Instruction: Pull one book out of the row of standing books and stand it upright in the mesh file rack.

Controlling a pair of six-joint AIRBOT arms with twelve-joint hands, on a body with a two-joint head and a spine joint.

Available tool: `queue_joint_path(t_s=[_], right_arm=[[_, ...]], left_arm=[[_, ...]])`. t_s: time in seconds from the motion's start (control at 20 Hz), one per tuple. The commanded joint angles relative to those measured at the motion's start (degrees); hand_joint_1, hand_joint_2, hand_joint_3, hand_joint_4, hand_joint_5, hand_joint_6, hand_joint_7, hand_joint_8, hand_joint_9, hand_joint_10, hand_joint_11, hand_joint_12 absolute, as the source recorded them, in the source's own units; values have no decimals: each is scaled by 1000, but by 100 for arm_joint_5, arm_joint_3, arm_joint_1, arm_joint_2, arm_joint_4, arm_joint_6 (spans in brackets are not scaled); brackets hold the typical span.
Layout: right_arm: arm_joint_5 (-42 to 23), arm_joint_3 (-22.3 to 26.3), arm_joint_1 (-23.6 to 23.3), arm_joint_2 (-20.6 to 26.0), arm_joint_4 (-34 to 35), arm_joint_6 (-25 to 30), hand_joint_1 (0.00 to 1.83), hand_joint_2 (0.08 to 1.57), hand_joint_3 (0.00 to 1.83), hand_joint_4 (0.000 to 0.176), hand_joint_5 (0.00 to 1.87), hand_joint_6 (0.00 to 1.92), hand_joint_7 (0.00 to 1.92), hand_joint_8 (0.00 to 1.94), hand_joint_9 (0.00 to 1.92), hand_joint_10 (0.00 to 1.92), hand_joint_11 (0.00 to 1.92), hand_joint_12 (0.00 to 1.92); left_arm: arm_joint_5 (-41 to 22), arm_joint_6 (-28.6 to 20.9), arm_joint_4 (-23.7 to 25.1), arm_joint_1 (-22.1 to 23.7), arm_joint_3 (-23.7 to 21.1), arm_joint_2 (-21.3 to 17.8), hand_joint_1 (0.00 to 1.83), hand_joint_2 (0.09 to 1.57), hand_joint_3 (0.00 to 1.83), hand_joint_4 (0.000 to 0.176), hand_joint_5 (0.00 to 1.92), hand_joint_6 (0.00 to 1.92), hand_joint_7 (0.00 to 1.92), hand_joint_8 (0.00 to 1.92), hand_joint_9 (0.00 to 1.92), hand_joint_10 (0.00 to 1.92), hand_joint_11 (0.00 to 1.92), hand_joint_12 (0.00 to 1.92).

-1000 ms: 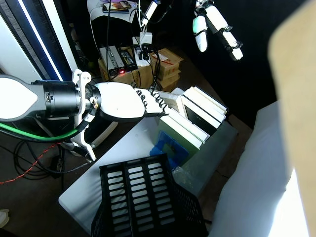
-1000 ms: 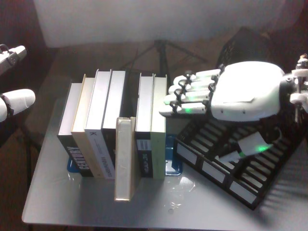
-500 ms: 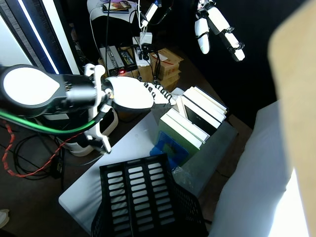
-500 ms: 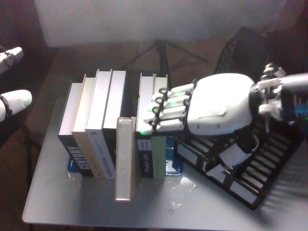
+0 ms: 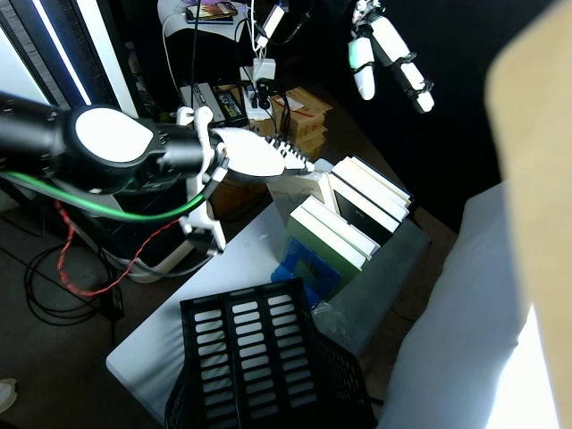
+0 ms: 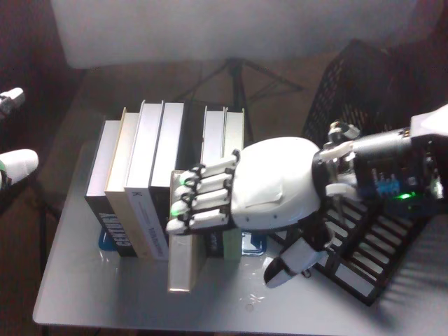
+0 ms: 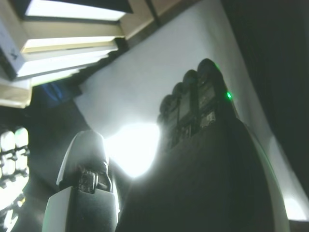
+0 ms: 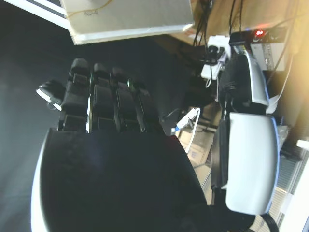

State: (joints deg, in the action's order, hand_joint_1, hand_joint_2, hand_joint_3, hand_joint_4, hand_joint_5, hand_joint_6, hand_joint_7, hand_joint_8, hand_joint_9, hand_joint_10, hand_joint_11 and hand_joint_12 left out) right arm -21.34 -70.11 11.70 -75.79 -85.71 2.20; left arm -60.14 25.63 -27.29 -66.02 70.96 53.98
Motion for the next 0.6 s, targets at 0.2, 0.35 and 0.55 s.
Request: queue_joint_path(t_s=[0.2,0.35,0.55], right_arm=[[-171,-47,-123,-99,-386,303,666,1015,0,0,0,0,0,0,0,0,0,0],[-136,-128,-140,-269,-608,376,813,939,0,0,0,0,0,0,0,0,0,0],[-62,-278,-74,-429,-691,439,811,906,0,0,0,0,0,0,0,0,4,1]], left_arm=[[-858,-16,-187,-14,-43,-131,309,1364,0,0,0,0,0,0,0,0,0,0],[-939,-16,-263,-109,-58,-150,325,1365,0,0,0,0,0,0,0,0,0,0],[-905,-16,-277,-108,-36,-126,300,1363,0,0,0,0,0,0,0,0,0,0]])
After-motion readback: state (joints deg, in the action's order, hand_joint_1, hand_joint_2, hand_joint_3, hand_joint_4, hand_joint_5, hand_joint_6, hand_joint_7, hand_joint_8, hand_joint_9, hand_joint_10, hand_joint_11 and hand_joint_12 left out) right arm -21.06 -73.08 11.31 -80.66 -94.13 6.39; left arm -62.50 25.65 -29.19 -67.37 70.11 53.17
